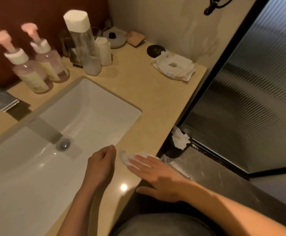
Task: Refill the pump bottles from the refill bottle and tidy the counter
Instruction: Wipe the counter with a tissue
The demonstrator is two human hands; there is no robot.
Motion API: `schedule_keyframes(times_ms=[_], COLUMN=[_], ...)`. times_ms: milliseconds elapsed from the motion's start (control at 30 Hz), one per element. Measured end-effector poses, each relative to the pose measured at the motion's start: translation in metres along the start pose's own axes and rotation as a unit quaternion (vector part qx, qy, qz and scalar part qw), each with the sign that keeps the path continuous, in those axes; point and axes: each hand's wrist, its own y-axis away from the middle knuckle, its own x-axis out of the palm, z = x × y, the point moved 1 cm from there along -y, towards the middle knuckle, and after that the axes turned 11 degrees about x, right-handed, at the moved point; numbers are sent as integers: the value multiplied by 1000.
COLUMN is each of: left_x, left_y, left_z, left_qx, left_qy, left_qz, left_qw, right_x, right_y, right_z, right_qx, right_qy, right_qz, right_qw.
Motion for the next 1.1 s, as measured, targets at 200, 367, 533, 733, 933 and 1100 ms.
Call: schedule_keyframes(times_ms=[200, 367, 533, 733, 933, 1100], left_x=[11, 22, 35, 44, 41, 38], left_y=[-12, -22, -31, -35, -30, -32], left_z=[-13, -14, -28, -28, -27, -22], left_qx=[-15, -12, -15, -26, -8, -4], left_qy=[10, -9, -3, -9, -8, -13], left_qz=[2, -1, -34, -66, -56, -39], left_qw=[1000, 1000, 999, 997, 998, 999], right_x=[-43, -67, -66, -56, -27, -20], right_y=[-18, -63, -96, -88, -59, -20], right_z=[-79, -131, -124, -74, -28, -12], right_qx=[74, 91, 163, 94, 26, 2], right_qy=[18, -12, -19, -22, -38, -75], right_qz=[-1, -66, -61, -60, -33, -8], right_qw=[997, 994, 984, 994, 998, 997])
